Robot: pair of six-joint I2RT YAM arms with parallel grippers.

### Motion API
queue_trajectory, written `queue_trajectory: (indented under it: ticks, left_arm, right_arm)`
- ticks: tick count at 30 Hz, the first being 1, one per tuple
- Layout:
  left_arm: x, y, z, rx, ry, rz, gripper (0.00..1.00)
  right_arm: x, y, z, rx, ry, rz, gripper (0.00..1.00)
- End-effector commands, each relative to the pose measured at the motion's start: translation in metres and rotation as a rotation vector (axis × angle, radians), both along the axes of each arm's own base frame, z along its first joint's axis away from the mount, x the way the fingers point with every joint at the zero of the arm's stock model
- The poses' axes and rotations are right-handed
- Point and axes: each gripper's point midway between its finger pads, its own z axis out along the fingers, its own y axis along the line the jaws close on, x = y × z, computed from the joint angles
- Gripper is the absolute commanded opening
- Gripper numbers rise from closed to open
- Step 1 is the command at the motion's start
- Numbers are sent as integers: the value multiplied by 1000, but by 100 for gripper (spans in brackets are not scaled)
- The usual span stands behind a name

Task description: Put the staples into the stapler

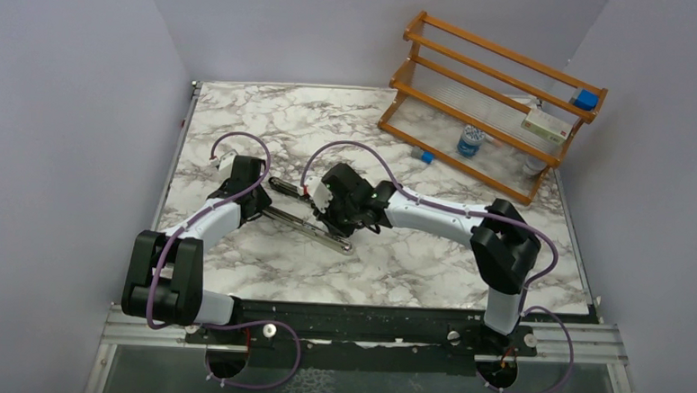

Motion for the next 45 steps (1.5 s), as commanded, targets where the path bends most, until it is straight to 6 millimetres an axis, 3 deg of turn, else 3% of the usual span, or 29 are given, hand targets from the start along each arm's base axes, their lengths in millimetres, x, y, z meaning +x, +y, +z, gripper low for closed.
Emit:
queue_trajectory:
  ticks: [1, 15, 35, 45]
  left_arm:
    - [-12, 8, -6, 34, 44, 4, 38]
    - [-13, 9, -6, 35, 43, 5, 38]
    - [-13, 9, -6, 34, 45, 6, 38]
    - [-13, 9, -6, 34, 44, 6, 38]
  right_arm:
    - [-6, -1, -5, -41, 48, 23, 1]
    - [-8, -1, -8, -62, 69, 34, 1]
    - [0, 4, 12, -43, -33, 19, 1]
    - [-3, 5, 11, -67, -40, 43, 1]
